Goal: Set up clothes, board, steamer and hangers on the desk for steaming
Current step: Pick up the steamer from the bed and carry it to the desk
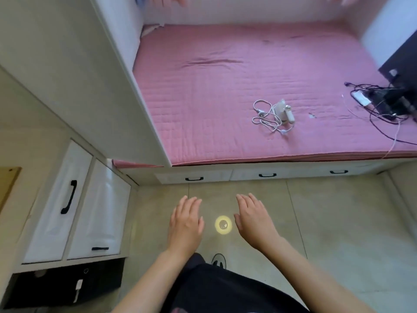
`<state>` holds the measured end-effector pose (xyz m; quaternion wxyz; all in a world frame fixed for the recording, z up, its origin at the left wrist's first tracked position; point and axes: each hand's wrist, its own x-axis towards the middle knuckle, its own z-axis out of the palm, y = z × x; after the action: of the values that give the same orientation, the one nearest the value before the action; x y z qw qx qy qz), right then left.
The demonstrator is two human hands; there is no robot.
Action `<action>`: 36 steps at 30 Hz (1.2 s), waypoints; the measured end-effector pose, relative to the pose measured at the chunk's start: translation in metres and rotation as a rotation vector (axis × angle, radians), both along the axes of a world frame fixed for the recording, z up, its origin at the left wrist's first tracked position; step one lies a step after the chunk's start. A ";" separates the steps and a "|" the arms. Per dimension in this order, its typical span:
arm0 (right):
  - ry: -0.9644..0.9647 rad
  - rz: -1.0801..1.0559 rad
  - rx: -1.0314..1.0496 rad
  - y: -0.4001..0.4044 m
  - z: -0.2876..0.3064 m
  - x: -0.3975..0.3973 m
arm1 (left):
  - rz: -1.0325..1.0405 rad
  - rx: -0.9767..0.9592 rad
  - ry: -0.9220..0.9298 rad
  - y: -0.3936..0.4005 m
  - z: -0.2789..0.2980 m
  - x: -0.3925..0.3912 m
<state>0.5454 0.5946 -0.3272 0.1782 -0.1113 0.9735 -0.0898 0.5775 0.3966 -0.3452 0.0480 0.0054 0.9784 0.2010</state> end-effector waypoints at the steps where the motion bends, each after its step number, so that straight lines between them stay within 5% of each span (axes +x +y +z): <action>1: 0.000 -0.035 -0.006 0.009 0.000 -0.003 | -0.017 0.000 -0.009 0.007 -0.001 -0.009; 15: -0.001 -0.347 0.000 0.111 -0.001 -0.123 | -0.221 0.020 -0.072 0.095 -0.004 -0.180; 36: -0.088 -0.378 0.035 0.197 -0.026 -0.366 | -0.279 -0.024 -0.212 0.167 -0.035 -0.449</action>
<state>0.1794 0.7917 -0.3527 0.2025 0.0808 0.9698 -0.1096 0.1284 0.5640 -0.3804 0.1786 0.1195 0.9599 0.1800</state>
